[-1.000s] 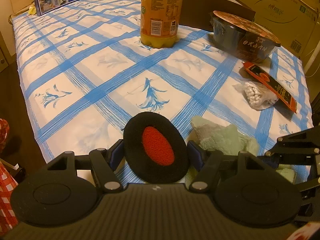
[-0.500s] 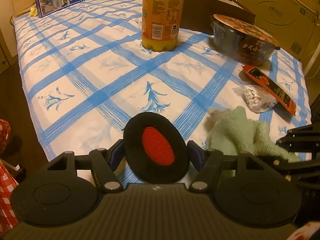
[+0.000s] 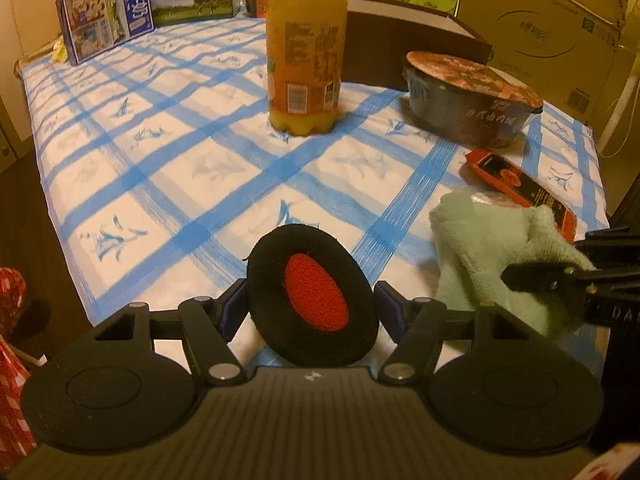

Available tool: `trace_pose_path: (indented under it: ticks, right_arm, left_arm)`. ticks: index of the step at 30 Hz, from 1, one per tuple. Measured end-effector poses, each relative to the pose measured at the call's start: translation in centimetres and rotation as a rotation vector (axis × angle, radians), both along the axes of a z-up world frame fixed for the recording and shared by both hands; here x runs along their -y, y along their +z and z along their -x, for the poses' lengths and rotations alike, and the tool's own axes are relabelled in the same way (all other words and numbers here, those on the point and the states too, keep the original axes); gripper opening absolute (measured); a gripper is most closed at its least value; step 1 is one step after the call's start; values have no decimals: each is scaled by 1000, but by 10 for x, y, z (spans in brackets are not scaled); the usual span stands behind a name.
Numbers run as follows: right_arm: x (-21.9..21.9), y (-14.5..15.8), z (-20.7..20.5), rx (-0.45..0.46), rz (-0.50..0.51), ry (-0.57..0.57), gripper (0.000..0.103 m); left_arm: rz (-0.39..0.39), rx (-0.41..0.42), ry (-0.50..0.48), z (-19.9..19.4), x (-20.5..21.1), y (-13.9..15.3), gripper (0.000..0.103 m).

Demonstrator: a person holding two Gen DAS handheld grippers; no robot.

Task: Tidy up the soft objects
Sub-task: 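Carry the green towel and black pad toward the box with both tools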

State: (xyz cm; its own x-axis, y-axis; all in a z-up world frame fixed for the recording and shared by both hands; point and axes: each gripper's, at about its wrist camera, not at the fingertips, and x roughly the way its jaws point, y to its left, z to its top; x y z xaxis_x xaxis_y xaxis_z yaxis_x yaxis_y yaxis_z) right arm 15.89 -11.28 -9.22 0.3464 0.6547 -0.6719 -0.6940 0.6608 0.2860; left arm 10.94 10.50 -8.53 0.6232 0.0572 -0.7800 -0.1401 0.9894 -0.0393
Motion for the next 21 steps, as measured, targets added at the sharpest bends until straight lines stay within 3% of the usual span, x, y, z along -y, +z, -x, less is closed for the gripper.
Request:
trace_pose_path:
  ticks: [21]
  right_arm:
    - [75,68,-62,54,-167,-241,16]
  left_arm:
    - [-81,154,-161,-63,26,57,65]
